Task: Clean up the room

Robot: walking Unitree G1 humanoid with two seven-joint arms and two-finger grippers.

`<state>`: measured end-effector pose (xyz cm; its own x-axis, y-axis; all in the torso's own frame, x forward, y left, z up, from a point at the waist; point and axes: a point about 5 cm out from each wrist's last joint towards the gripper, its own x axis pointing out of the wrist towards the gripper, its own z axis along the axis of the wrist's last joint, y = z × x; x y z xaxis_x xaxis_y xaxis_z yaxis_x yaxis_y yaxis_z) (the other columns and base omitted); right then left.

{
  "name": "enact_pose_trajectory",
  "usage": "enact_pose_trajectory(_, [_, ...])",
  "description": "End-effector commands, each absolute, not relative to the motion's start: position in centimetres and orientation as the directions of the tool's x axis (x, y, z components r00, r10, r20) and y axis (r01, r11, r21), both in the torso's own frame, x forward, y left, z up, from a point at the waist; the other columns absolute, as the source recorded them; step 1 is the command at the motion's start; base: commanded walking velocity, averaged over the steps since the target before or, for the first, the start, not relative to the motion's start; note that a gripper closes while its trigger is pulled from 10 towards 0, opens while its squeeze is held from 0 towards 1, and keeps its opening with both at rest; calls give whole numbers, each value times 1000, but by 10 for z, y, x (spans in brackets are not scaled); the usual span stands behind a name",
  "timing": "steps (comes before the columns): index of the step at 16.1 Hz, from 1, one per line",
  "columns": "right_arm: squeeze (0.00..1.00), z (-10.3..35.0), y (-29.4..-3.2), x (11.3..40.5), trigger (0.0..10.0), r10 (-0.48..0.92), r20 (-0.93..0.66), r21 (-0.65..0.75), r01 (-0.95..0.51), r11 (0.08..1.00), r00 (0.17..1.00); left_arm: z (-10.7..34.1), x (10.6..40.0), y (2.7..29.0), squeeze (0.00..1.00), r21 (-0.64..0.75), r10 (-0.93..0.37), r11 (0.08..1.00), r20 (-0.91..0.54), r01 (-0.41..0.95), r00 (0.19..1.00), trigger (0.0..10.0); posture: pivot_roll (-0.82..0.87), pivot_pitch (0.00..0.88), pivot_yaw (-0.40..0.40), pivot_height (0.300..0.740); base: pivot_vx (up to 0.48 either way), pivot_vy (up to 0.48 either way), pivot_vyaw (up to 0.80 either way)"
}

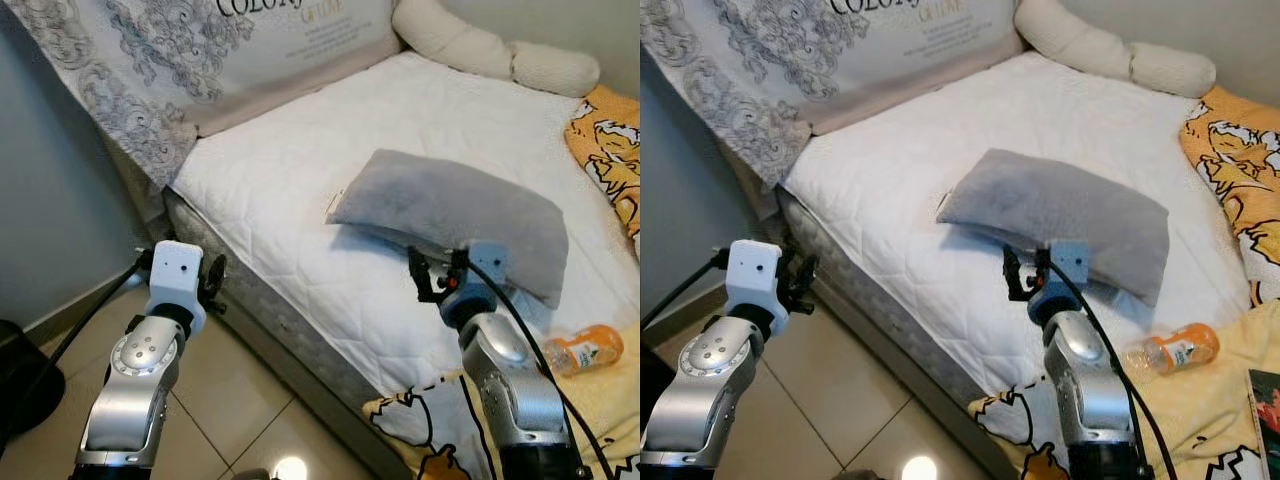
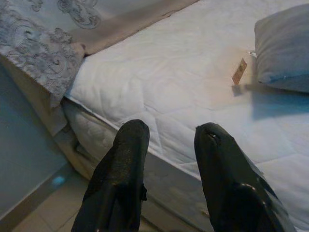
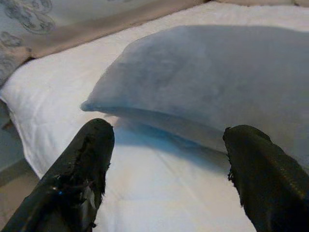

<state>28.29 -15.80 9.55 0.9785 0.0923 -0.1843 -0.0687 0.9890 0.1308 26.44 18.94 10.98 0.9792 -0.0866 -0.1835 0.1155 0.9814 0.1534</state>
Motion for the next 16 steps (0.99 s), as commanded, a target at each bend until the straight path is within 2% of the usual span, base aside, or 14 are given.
enact_pose_trajectory(1, [0,98,-166,288,10000,59,-199,97,-40,994,978,115,265,185,0,150,-85,983,-168,111,982,10000,28,0,8,740,0,0,0])
enact_pose_trajectory(4, [0,93,-180,296,10000,2,-246,74,17,997,969,112,264,173,0,161,-150,971,-170,177,974,10000,55,0,-30,740,0,0,0])
enact_pose_trajectory(5, [0,82,-185,300,10000,-85,-369,33,104,994,925,115,263,170,0,157,-188,964,-174,216,967,10000,57,0,-37,740,0,0,0])
enact_pose_trajectory(7, [0,77,-194,304,10000,-125,-419,90,178,980,899,114,260,167,0,164,-244,948,-180,273,953,10000,61,0,-44,740,0,0,0])
enact_pose_trajectory(8, [129,77,-201,308,10000,-162,-423,26,190,981,892,116,260,166,0,165,-267,941,-171,295,948,10000,62,0,-47,740,0,0,0])
enact_pose_trajectory(9, [1000,78,-213,314,10000,-229,-431,-55,228,972,873,118,260,164,0,150,-300,934,-159,323,941,10000,61,0,-55,740,0,0,0])
enact_pose_trajectory(11, [1000,82,-226,323,10000,-299,-433,-107,281,954,850,119,264,164,0,162,-335,918,-171,362,927,10000,64,0,-64,740,0,0,0])
enact_pose_trajectory(12, [1000,86,-237,330,10000,-355,-442,-130,332,934,824,121,266,162,0,179,-391,888,-188,423,901,10000,63,0,-62,740,0,0,0])
enact_pose_trajectory(13, [1000,82,-246,332,10000,-405,-517,-125,401,908,755,122,266,159,0,208,-458,842,-212,497,863,10000,66,0,-64,740,0,0,0])
enact_pose_trajectory(14, [1000,79,-248,332,10000,-418,-554,-115,431,895,720,123,266,157,0,215,-476,828,-220,518,852,10000,67,0,-64,740,0,0,0])
enact_pose_trajectory(16, [1000,79,-256,333,10000,-447,-551,-148,444,884,705,124,264,154,0,224,-532,784,-238,579,813,10000,69,0,-68,740,0,0,0])
